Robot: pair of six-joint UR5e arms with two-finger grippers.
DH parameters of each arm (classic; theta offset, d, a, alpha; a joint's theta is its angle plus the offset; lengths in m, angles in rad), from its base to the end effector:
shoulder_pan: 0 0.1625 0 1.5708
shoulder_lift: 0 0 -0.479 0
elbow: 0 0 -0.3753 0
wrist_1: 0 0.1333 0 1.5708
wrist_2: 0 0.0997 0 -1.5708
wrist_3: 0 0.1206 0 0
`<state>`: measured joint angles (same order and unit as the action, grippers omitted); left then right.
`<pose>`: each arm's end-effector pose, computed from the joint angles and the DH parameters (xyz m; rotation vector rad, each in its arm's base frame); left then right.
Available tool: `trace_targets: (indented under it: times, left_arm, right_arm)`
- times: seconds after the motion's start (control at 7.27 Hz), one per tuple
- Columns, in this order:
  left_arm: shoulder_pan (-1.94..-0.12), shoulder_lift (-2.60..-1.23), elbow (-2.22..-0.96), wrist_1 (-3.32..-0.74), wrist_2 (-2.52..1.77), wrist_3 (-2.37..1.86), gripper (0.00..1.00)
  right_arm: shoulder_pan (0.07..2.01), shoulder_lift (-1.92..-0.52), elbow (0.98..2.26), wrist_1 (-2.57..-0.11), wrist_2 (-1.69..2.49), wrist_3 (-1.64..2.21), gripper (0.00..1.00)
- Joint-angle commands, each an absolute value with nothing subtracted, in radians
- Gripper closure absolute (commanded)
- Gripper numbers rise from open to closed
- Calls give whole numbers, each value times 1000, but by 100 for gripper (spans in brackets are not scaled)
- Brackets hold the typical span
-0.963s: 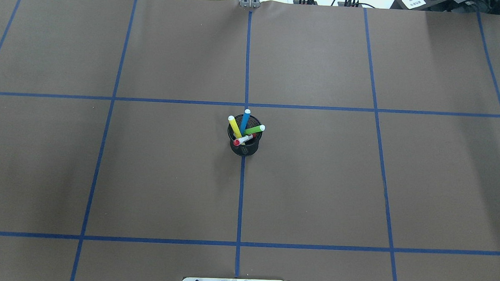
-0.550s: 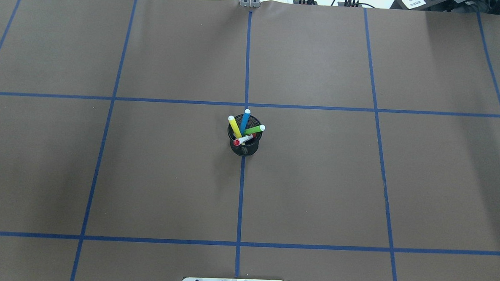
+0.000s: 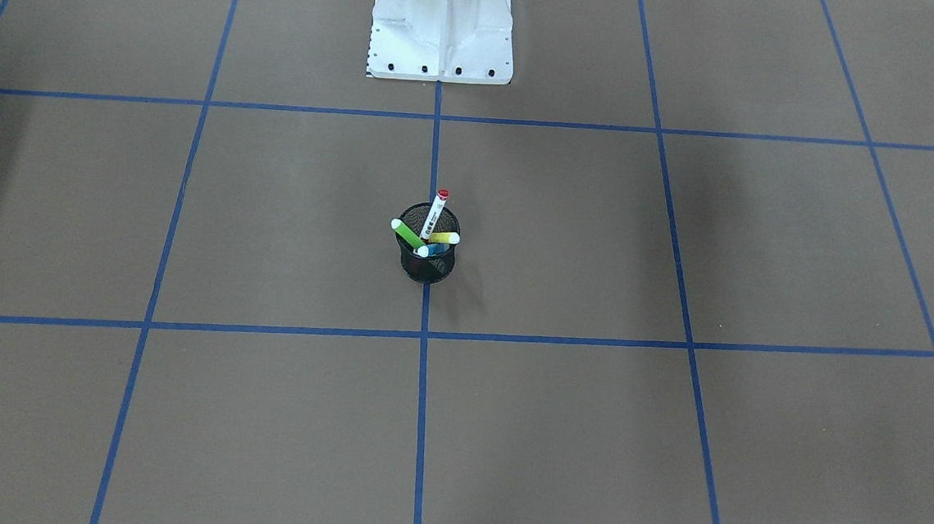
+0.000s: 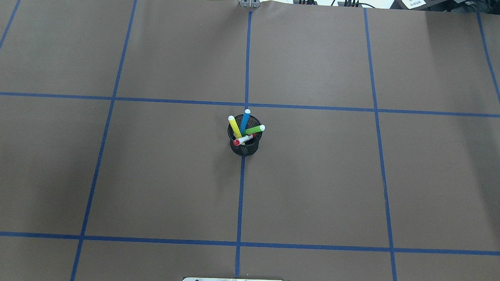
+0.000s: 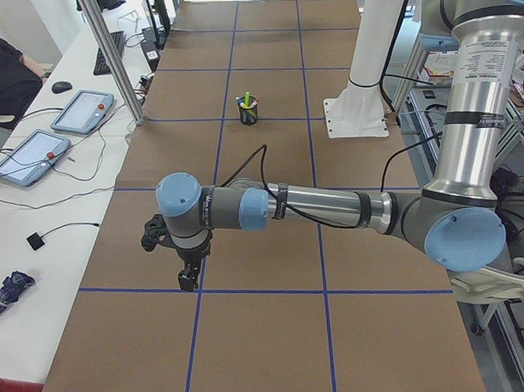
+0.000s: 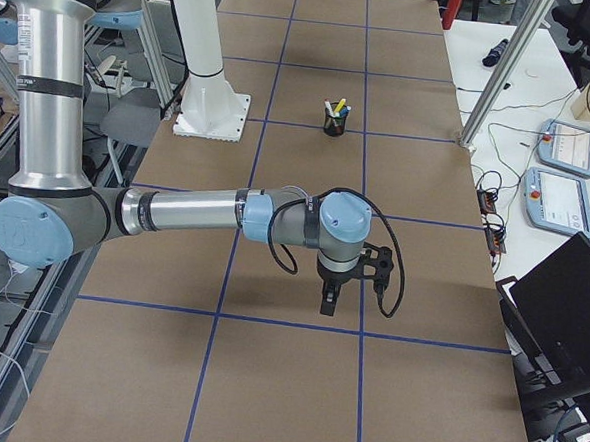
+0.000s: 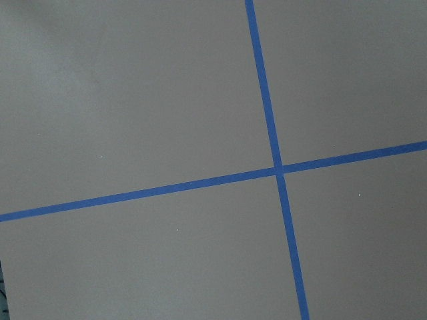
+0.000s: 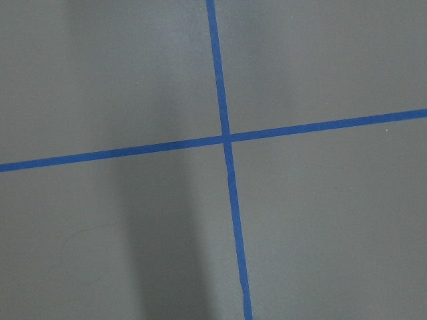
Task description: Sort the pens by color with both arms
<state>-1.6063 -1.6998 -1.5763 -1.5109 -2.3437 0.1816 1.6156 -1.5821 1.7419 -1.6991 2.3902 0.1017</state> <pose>-0.0682 -0.5373 0.6659 0.1543 0.7612 0.1675 0.0661 -0.4649 0.6609 0.0064 -0.8204 0.1253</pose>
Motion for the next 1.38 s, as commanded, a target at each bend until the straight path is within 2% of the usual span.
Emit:
trace_targets:
  times: [0.0, 0.28, 0.96, 1.24]
  left_arm:
    - [-1602, -1706, -1591, -1522, -2387, 179, 0]
    - [-1551, -1730, -1589, -1519, -2378, 178, 0]
    - [-1450, -1857, -1579, -1476, -2344, 117, 0]
    - [-1428, -1842, -1592, -1500, -2347, 6, 0]
  right_arm:
    - [1576, -1513, 1743, -1706, 2391, 103, 0]
    - [1516, -1404, 1752, -1706, 2381, 101, 0]
    - [1416, -1336, 1747, -1706, 2428, 303, 0]
    - [1330, -1328, 1790, -1704, 2399, 503, 0]
